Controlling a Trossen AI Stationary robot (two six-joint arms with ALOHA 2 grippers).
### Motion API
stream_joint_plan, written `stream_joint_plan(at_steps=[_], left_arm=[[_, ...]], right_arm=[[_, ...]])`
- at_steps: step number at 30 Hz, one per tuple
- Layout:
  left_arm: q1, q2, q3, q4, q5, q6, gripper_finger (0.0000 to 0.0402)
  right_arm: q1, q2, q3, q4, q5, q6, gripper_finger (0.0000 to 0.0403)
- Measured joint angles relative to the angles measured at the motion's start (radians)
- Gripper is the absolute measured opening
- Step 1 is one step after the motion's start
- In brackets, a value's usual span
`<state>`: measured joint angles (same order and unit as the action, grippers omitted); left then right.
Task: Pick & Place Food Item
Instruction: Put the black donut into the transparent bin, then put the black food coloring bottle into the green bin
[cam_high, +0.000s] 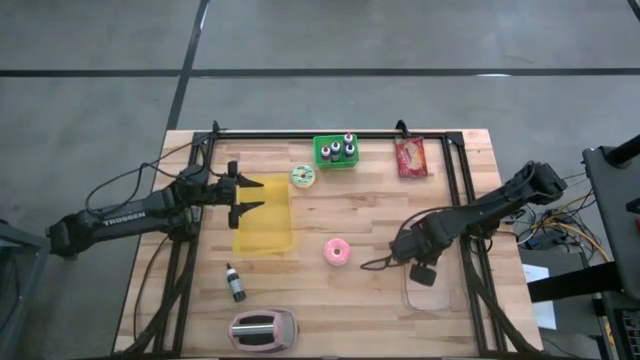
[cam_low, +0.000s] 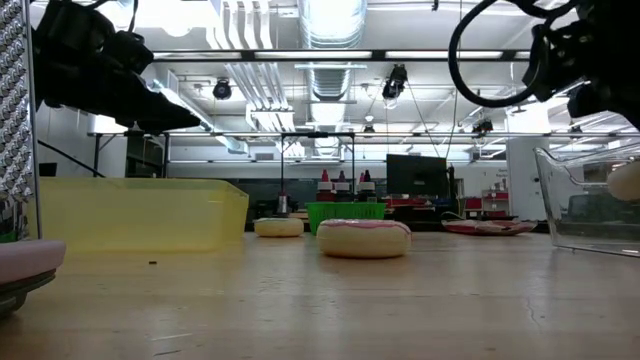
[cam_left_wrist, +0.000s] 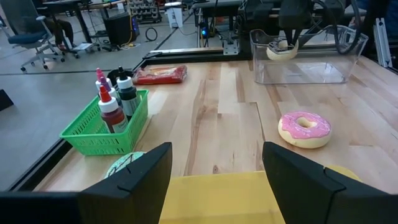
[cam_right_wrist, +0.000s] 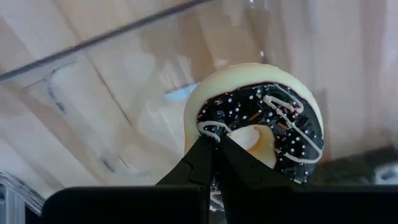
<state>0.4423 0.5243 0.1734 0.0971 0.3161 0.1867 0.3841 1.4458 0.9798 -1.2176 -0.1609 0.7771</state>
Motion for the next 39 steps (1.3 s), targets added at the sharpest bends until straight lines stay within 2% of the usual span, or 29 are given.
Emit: stream_joint_plan(at_steps=[7, 23, 29, 39], left_arm=[[0.000, 0.000, 0.000, 0.000, -0.002, -0.001, 0.0257], [0.000, 0.000, 0.000, 0.000, -0.001, -0.004, 0.0257], [0.000, 0.000, 0.000, 0.000, 0.000, -0.004, 0.0257], [0.000, 0.000, 0.000, 0.000, 0.001, -0.003, 0.0257]], right_arm=[[-0.002, 0.000, -0.059, 0.111, -0.025, -0.022, 0.0008], [-0.005, 0.000, -0.118, 0.212, -0.032, 0.009, 0.0013], [-0.005, 0.000, -0.119, 0.230, -0.033, 0.028, 0.0049], [-0.005, 0.000, -0.119, 0.229, -0.014, 0.053, 0.0145]])
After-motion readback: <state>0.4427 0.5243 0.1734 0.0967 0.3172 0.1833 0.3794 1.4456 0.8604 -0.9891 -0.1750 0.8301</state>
